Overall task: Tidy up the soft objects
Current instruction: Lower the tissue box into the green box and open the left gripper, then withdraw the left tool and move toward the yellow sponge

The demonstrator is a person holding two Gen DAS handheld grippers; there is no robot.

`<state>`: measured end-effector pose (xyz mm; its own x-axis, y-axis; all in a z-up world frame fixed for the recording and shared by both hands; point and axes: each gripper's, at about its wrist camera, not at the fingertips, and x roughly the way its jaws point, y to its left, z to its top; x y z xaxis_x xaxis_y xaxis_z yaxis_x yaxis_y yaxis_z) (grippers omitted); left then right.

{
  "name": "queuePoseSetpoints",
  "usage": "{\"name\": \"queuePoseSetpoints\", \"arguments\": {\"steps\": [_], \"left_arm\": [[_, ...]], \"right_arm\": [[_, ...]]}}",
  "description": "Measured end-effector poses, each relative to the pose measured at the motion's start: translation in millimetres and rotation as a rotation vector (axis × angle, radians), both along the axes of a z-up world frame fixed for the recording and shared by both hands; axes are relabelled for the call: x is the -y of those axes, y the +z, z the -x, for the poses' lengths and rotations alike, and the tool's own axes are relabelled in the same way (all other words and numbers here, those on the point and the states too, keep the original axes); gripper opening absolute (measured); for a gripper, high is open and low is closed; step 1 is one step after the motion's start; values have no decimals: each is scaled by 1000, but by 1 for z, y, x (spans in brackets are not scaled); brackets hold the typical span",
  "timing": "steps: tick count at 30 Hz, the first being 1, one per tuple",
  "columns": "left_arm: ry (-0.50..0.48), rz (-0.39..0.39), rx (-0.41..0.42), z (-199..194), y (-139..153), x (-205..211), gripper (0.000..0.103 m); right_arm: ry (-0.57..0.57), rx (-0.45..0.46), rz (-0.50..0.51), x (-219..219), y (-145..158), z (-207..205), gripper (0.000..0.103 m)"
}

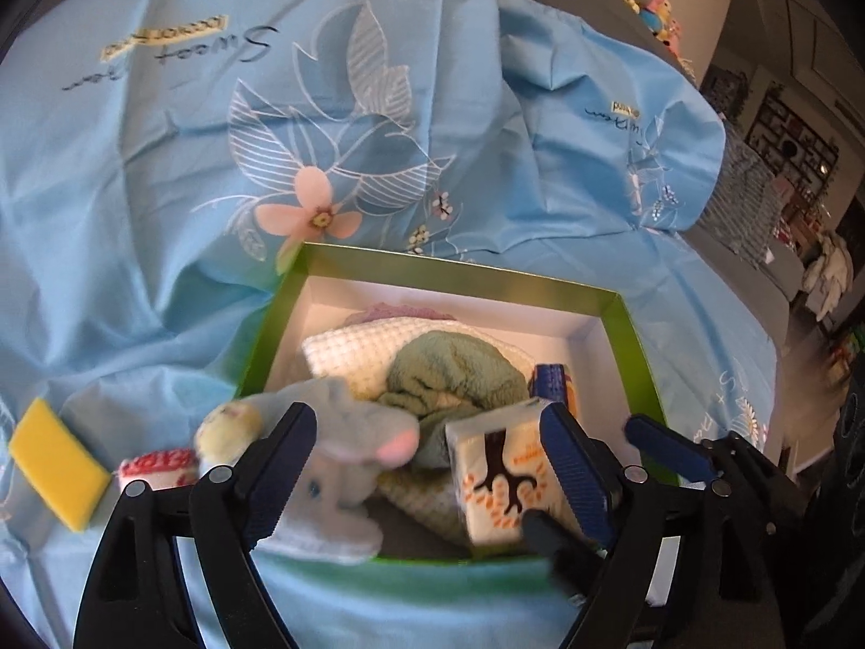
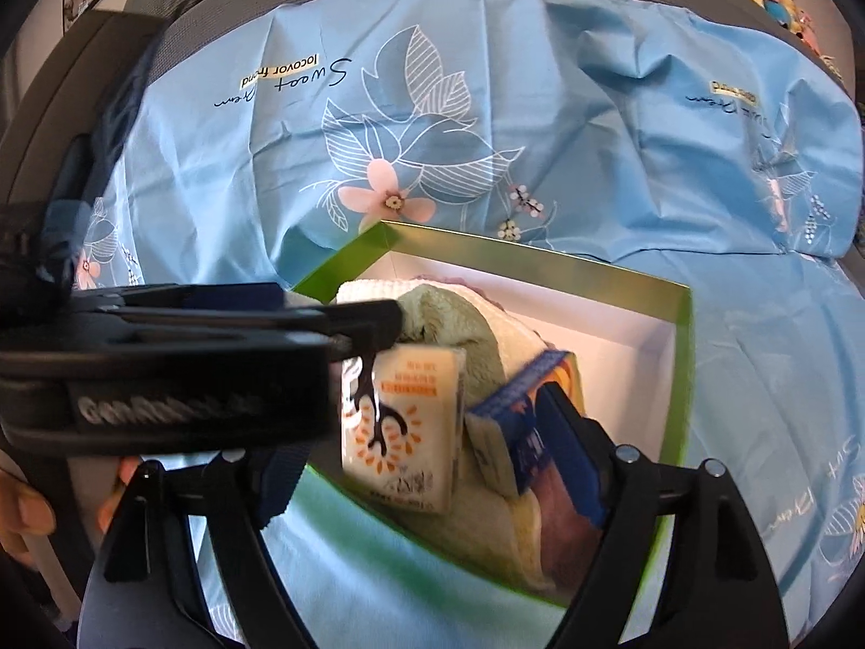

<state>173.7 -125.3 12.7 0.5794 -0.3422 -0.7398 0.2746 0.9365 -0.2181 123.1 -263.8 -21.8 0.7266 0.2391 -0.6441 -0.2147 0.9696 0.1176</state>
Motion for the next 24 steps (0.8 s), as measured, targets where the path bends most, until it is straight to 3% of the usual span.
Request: {"name": "queuePoseSetpoints", "arguments": {"steps": [9,18,24], "left_arm": [[37,74,6,33,4,-21,92],[67,70,-27,77,-16,-49,92],[114,59,6,108,-25,-85,92]], "right_arm": [[-49,48,-22,20,12,43,87],[-13,40,-20,16,8,77,89],[29,18,-54,-2,5,94,89]]}}
